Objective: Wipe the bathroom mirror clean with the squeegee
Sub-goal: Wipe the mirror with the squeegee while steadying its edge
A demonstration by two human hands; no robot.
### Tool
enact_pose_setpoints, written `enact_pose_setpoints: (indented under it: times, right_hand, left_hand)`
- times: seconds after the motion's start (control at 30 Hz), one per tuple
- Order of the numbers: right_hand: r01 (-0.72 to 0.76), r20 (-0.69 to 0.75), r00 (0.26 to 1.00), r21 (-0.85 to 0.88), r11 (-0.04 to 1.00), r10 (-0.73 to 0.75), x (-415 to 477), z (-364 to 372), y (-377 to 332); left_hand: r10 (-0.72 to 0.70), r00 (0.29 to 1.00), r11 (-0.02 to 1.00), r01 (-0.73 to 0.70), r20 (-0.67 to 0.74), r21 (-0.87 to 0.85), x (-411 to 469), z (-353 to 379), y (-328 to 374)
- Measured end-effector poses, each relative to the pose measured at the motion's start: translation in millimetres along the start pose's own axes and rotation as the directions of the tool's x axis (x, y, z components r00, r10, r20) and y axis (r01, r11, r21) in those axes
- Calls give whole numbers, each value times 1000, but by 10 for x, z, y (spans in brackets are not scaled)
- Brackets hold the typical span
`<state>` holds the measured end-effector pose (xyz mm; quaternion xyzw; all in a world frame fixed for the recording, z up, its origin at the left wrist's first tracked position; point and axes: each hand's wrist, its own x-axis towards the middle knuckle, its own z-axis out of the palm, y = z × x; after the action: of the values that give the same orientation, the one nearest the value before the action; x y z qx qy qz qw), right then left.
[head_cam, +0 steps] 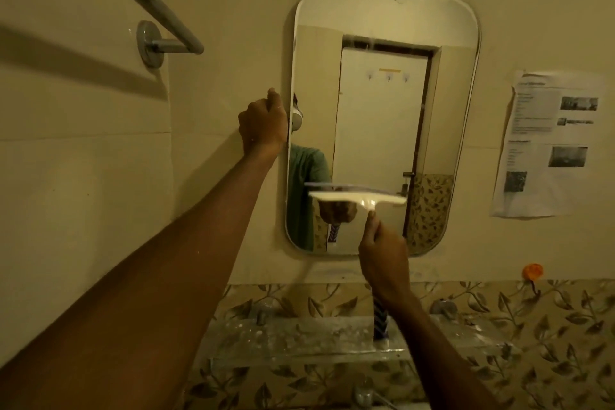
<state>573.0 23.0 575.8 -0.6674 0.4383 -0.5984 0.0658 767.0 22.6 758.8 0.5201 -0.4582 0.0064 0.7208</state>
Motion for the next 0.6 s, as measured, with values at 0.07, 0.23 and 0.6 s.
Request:
enact_pose_setpoints:
  times: [0.07,0.23,0.6]
  right_hand:
    - [32,-37,999,28,999,-31,449,-111,-228]
    - [120,-92,989,92,989,-112,1485,-378,-884]
    - [78,10,997,3,997,-78,1856,-467,-1095]
  left_hand:
    - [49,998,999,-48,-41,21,127,21,216]
    - [43,998,998,-42,34,-43,400,89,670]
    - [-87,981,993,99,175,-64,600,146,802]
